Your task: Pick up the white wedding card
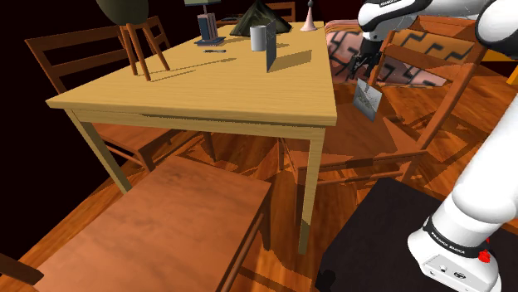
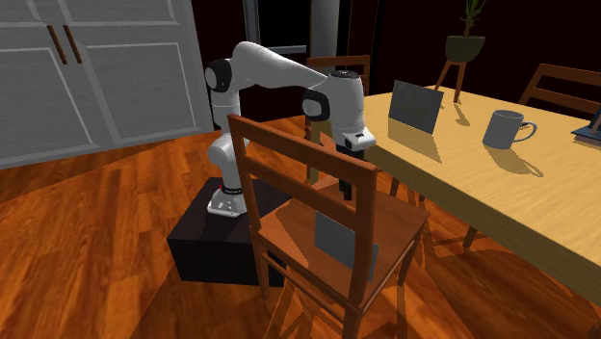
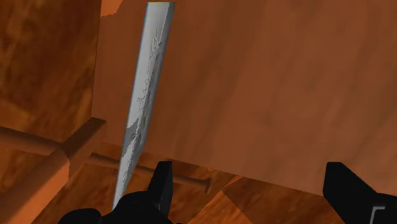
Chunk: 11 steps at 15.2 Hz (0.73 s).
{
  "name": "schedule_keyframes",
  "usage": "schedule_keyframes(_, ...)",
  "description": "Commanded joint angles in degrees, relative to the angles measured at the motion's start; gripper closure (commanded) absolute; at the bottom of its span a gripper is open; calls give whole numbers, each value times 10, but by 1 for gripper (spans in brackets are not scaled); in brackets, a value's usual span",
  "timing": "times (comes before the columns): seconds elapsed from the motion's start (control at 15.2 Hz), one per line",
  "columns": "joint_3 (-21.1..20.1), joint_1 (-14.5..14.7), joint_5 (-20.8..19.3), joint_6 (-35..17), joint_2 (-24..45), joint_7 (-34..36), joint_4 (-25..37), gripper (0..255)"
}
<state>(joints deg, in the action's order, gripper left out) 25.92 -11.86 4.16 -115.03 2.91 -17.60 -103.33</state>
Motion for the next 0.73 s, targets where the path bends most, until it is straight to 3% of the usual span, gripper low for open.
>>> schedule_keyframes(0.0,10,-14,30,0,46,-23,46,0)
schedule_keyframes(0.33,17,-66,102,16,156,-66,170,0)
schedule_keyframes(0.66,8,-138,166,56,278,-87,333,0)
